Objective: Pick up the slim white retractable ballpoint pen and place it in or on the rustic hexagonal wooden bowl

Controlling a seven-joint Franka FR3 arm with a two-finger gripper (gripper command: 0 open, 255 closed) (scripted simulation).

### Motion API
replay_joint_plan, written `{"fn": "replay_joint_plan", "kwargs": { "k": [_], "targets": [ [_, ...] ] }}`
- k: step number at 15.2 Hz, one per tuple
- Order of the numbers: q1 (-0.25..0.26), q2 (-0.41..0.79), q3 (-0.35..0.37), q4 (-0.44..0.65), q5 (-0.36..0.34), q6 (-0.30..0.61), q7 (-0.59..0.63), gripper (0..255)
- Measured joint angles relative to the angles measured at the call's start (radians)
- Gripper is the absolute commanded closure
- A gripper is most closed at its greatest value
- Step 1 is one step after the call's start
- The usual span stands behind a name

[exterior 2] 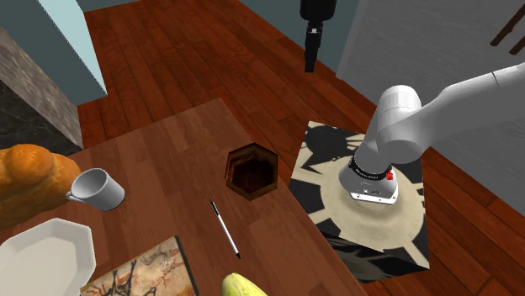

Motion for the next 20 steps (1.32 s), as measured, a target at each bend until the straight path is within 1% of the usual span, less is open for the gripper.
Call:
{"fn": "replay_joint_plan", "kwargs": {
  "k": [1, 3, 6, 12, 18, 19, 20],
  "targets": [
    [0.0, 0.0, 0.0, 0.0, 0.0, 0.0, 0.0, 0],
    [0.0, -0.012, 0.035, -0.02, 0.019, 0.006, 0.048, 0],
    [-0.001, -0.026, 0.111, -0.056, 0.063, 0.022, 0.156, 0],
    [0.007, -0.003, 0.296, -0.093, 0.173, 0.072, 0.407, 0],
    [-0.002, 0.09, 0.482, -0.073, 0.265, 0.141, 0.654, 0],
    [-0.011, 0.125, 0.516, -0.051, 0.273, 0.155, 0.697, 0],
    [-0.015, 0.146, 0.548, -0.052, 0.284, 0.175, 0.738, 0]
  ]
}}
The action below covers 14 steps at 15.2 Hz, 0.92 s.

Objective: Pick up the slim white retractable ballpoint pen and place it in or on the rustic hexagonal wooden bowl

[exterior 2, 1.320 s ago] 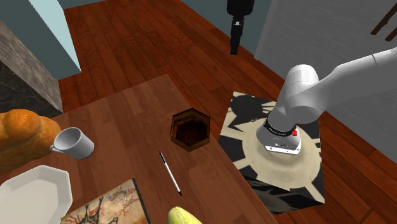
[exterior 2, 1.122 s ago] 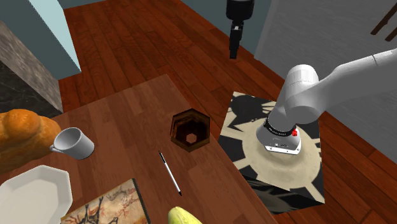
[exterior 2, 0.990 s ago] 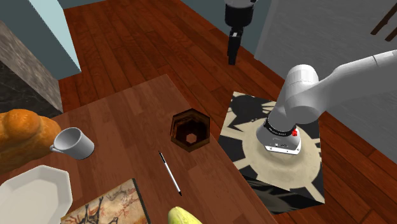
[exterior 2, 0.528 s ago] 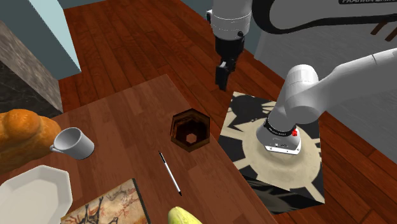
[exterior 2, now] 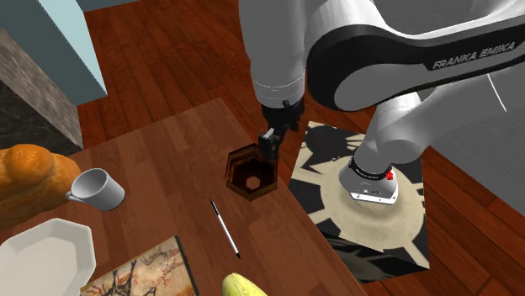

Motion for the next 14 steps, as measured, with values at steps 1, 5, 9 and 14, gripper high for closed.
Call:
{"fn": "replay_joint_plan", "kwargs": {
  "k": [1, 5, 9, 14],
  "targets": [
    [-0.008, 0.029, 0.032, 0.013, 0.007, 0.015, 0.041, 0],
    [-0.048, 0.158, 0.161, 0.083, 0.013, 0.067, 0.214, 0],
    [-0.105, 0.331, 0.306, 0.168, -0.029, 0.134, 0.412, 0],
    [-0.155, 0.62, 0.474, 0.295, -0.191, 0.195, 0.716, 0]
  ]
}}
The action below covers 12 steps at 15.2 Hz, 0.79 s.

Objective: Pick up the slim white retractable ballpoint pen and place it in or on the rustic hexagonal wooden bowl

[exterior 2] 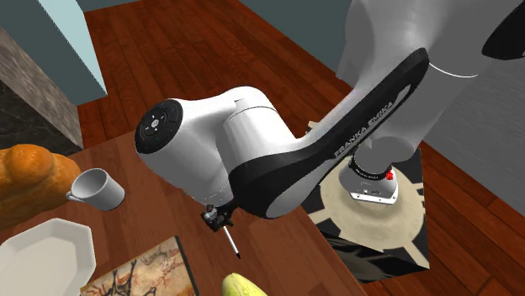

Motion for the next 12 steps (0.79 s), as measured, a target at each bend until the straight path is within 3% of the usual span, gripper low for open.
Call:
{"fn": "replay_joint_plan", "kwargs": {
  "k": [2, 6, 8, 12],
  "targets": [
    [0.023, 0.157, 0.029, 0.076, -0.114, 0.001, 0.15, 0],
    [0.153, 0.41, -0.026, 0.228, -0.288, -0.021, 0.369, 0],
    [0.185, 0.454, -0.046, 0.247, -0.316, -0.013, 0.407, 0],
    [0.188, 0.468, -0.056, 0.207, -0.33, 0.033, 0.422, 0]
  ]
}}
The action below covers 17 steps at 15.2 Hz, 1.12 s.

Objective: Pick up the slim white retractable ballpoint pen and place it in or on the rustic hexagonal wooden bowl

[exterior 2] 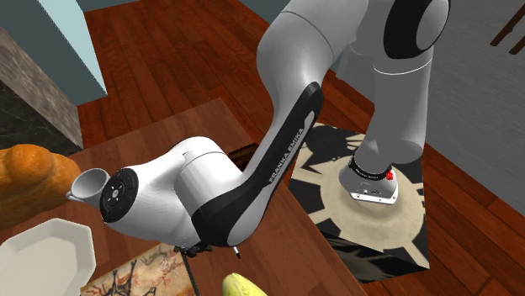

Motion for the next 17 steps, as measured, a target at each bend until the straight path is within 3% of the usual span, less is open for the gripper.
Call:
{"fn": "replay_joint_plan", "kwargs": {
  "k": [9, 10, 17],
  "targets": [
    [0.001, 0.008, -0.005, -0.027, -0.009, 0.033, 0.007, 0],
    [0.001, 0.008, -0.005, -0.027, -0.009, 0.033, 0.007, 255],
    [0.002, 0.008, -0.005, -0.027, -0.009, 0.033, 0.008, 255]
  ]
}}
